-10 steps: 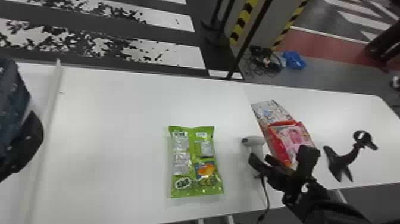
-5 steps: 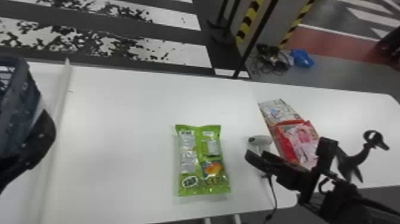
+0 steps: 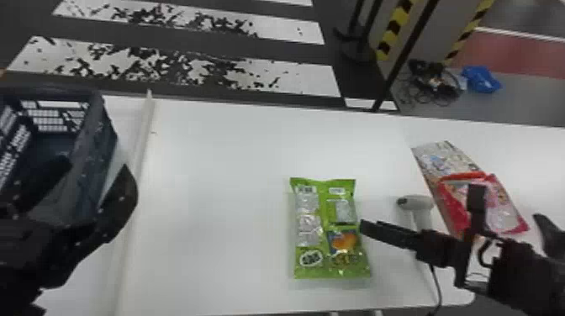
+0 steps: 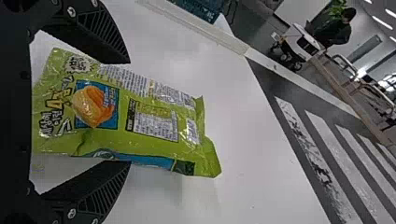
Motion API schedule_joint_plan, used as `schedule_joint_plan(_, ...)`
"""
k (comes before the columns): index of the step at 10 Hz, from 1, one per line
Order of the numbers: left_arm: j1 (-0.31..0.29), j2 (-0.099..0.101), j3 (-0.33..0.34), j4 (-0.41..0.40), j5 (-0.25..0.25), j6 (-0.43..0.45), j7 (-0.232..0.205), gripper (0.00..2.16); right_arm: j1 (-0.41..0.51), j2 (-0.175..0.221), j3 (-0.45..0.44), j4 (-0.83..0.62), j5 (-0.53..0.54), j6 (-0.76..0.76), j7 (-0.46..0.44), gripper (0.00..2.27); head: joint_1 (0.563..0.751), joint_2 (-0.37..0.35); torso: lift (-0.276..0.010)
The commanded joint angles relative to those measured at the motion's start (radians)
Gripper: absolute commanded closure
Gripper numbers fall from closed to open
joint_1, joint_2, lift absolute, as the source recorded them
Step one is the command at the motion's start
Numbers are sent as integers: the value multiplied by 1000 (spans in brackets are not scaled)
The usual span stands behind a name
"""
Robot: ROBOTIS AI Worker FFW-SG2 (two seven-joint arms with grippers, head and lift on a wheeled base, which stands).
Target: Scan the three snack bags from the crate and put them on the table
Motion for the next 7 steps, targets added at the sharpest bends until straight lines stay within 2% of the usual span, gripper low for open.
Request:
schedule_joint_plan(1,13,0,0,-5,-9,0,1,33,-37,-7,52,69,38,-38,26,130,695,-160,-94)
schedule_joint_plan(4,23,-3,-1,-4,-26,0,4,33,-75,-7,122,191,84,-243,26,130,695,-138,-94)
schedule_joint_plan(6,30,-5,-1,-4,-27,0,5,33,-97,-9,167,246,112,-302,31,127,695,-131,-94)
schedule_joint_plan(7,34,-5,0,-7,-29,-3,5,33,-103,-9,182,260,123,-308,35,211,695,-125,-94)
